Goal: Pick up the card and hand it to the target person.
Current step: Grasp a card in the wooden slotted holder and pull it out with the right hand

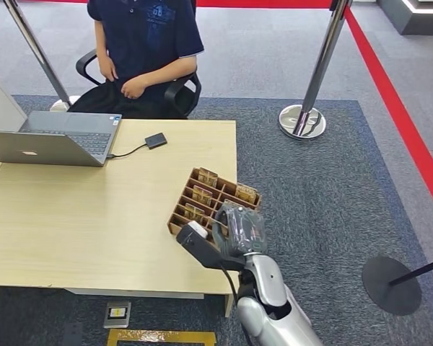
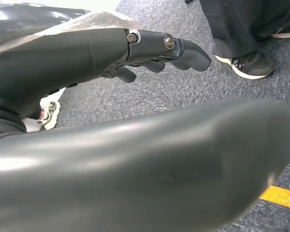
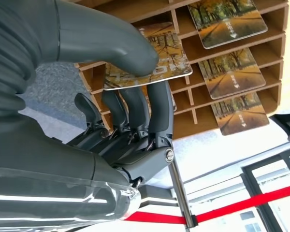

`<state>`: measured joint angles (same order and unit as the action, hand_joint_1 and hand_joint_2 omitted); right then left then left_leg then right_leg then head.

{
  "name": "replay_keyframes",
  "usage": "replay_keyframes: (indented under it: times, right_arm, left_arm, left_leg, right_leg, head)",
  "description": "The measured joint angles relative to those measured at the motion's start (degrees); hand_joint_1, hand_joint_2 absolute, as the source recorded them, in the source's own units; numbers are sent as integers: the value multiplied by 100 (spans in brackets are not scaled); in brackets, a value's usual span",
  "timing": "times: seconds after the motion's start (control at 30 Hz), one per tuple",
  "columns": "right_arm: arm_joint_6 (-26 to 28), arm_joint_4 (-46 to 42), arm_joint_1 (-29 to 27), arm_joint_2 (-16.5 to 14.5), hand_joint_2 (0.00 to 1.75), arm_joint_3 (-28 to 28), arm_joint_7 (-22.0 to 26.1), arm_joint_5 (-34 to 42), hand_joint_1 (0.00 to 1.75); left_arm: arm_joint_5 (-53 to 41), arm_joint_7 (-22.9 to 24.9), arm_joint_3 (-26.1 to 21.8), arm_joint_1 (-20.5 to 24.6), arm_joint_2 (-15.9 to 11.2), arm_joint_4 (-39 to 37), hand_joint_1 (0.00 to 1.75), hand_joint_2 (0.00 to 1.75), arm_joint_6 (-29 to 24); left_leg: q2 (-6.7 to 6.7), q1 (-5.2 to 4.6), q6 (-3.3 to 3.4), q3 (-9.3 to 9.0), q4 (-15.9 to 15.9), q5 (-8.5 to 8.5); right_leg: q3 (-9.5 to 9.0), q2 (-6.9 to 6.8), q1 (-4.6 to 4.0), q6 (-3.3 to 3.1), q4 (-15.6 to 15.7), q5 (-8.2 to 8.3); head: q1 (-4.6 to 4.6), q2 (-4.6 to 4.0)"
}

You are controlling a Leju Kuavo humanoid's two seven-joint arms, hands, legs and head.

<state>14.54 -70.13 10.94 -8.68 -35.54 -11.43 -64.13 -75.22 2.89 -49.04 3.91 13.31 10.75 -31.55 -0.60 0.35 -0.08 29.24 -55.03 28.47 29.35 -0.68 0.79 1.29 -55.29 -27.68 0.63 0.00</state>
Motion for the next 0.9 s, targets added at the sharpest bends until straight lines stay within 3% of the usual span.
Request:
replay_keyframes:
  times: [0.6,0.9]
  right_arm:
    - [68,-609,276,190,175,2,240,414,148]
    - [-143,-343,1326,-95,175,7,614,416,164]
  left_arm:
    - [-29,-53,1,-1,2,0,0,0,-113]
    - [-82,-49,6,7,11,0,0,0,-170]
  left_leg:
    - [0,0,0,2,0,0]
    - [0,1,-1,1,0,-2]
  right_leg:
    - [1,0,0,0,-1,0]
    - [1,0,-1,0,-4,1]
  head:
    - [-1,0]
    - [-1,0]
